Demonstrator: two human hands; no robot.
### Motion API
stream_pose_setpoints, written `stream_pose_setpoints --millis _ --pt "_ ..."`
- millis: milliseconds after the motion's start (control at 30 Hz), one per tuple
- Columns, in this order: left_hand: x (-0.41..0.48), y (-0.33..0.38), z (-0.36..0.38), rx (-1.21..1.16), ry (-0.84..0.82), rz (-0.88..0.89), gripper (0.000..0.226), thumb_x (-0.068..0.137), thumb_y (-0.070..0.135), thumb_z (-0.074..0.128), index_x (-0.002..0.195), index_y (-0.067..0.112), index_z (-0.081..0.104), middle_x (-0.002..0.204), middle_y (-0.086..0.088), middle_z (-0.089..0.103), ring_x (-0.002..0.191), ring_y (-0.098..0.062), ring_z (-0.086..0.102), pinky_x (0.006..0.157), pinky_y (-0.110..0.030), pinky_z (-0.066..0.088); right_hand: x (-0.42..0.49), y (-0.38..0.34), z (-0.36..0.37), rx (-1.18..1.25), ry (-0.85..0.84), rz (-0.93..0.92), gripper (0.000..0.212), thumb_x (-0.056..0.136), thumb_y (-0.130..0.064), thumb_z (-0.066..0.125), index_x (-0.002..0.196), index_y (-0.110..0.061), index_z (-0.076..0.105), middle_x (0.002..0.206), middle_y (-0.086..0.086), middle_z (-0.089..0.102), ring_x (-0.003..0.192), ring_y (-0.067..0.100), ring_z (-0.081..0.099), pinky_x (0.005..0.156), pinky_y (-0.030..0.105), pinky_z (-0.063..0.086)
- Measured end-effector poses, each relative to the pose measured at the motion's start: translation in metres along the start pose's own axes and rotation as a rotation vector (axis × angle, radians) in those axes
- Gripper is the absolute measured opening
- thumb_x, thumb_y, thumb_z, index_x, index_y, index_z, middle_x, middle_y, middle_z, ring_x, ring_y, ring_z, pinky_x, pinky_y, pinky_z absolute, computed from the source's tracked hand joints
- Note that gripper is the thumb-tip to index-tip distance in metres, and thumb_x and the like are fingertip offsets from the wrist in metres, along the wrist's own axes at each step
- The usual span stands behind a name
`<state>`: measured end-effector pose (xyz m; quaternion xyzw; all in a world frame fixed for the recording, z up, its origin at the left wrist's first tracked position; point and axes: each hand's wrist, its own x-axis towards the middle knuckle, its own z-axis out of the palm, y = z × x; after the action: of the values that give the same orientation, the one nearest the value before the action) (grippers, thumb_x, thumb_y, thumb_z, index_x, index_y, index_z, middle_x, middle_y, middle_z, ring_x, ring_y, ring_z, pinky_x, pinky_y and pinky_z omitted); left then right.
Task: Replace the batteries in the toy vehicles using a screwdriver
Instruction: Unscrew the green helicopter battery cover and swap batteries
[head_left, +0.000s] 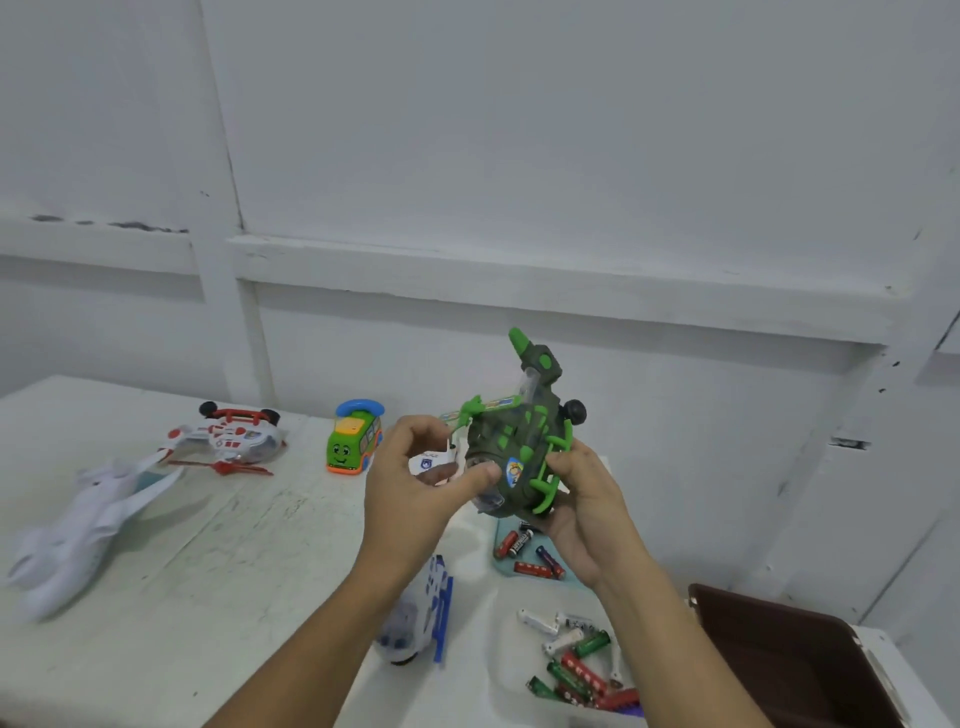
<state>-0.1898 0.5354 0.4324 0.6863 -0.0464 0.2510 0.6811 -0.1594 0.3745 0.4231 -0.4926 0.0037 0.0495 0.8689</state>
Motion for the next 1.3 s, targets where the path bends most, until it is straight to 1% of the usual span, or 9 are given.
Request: stream_pose_setpoints --millis 133,300,533,633,800,933,1067,1200,1300 --pt "0.013 -0.001 -0.029 -0.018 -0.076 -0.219 0.058 0.064 0.023 0.091 0.110 0.031 0.057 0.109 0.007 0.061 0.105 -0.008 0.060 0.065 -0.011 0.048 0.004 0.017 0.026 0.021 -0.020 0.023 0.073 0.063 -0.021 0.067 0.131 -0.003 0.049 0.124 0.029 0.060 0.113 0.050 0.056 0.093 0.067 0.046" --pt "0.032 -0.012 -0.079 -0.168 -0.215 -0.410 0.102 0.045 0.038 0.089 0.134 0.043 0.042 0.109 -0.001 0.073 0.105 -0.020 0.068 0.093 -0.046 0.052 0.011 0.050 0.064 0.045 -0.095 0.091 0.041 0.089 -0.014 0.047 0.126 0.000 0.056 0.126 0.029 0.059 0.104 0.038 0.059 0.092 0.060 0.051" --pt "0.052 -0.034 -0.169 -0.169 -0.288 -0.395 0.092 0.055 0.019 0.086 0.130 0.052 0.044 0.103 -0.001 0.075 0.097 -0.020 0.071 0.071 -0.031 0.057 0.020 0.114 0.135 0.003 -0.104 0.188 0.045 0.093 -0.017 0.036 0.129 0.000 0.057 0.123 0.026 0.063 0.106 0.036 0.062 0.099 0.056 0.047" --pt "0.058 -0.047 -0.202 -0.148 -0.287 -0.392 0.099 0.054 0.018 0.084 0.135 0.052 0.039 0.111 -0.002 0.071 0.087 -0.013 0.073 0.075 -0.034 0.056 0.022 0.140 0.159 -0.093 -0.056 0.203 0.041 0.091 -0.016 0.038 0.120 -0.002 0.063 0.118 0.026 0.066 0.101 0.034 0.062 0.099 0.055 0.046" --pt "0.057 -0.073 -0.234 -0.104 -0.318 -0.445 0.110 0.049 0.015 0.093 0.136 0.052 0.036 0.116 0.001 0.065 0.081 -0.011 0.073 0.056 -0.018 0.051 0.023 0.176 0.181 -0.330 0.120 0.231 0.027 0.089 -0.012 0.041 0.088 -0.009 0.068 0.082 0.014 0.069 0.076 0.028 0.063 0.068 0.035 0.052" --pt "0.050 -0.096 -0.245 -0.084 -0.277 -0.477 0.104 0.060 0.008 0.092 0.135 0.049 0.034 0.113 0.002 0.062 0.084 -0.012 0.071 0.053 -0.013 0.049 0.023 0.197 0.187 -0.369 0.162 0.314 0.023 0.093 -0.015 0.048 0.091 -0.013 0.070 0.086 0.011 0.071 0.074 0.023 0.063 0.063 0.028 0.048" --pt "0.045 -0.122 -0.253 -0.030 -0.258 -0.511 0.115 0.044 0.023 0.095 0.139 0.048 0.034 0.118 -0.004 0.060 0.091 -0.016 0.071 0.064 -0.023 0.056 0.022 0.214 0.190 -0.389 0.192 0.371 0.022 0.093 -0.020 0.055 0.106 -0.008 0.068 0.095 0.015 0.073 0.078 0.025 0.062 0.061 0.027 0.041" --pt "0.039 -0.135 -0.254 0.024 -0.255 -0.530 0.116 0.048 0.019 0.098 0.140 0.048 0.034 0.115 -0.002 0.060 0.094 -0.021 0.069 0.073 -0.038 0.060 0.020 0.224 0.191 -0.342 0.209 0.393 0.022 0.097 -0.012 0.051 0.111 -0.003 0.066 0.097 0.016 0.074 0.073 0.024 0.068 0.052 0.025 0.049" --pt "0.034 -0.140 -0.254 0.069 -0.242 -0.540 0.123 0.034 0.042 0.096 0.138 0.056 0.031 0.115 0.000 0.060 0.099 -0.023 0.066 0.080 -0.046 0.059 0.020 0.229 0.188 -0.320 0.190 0.395 0.025 0.097 -0.008 0.049 0.114 0.001 0.066 0.103 0.021 0.072 0.087 0.033 0.070 0.058 0.029 0.053"
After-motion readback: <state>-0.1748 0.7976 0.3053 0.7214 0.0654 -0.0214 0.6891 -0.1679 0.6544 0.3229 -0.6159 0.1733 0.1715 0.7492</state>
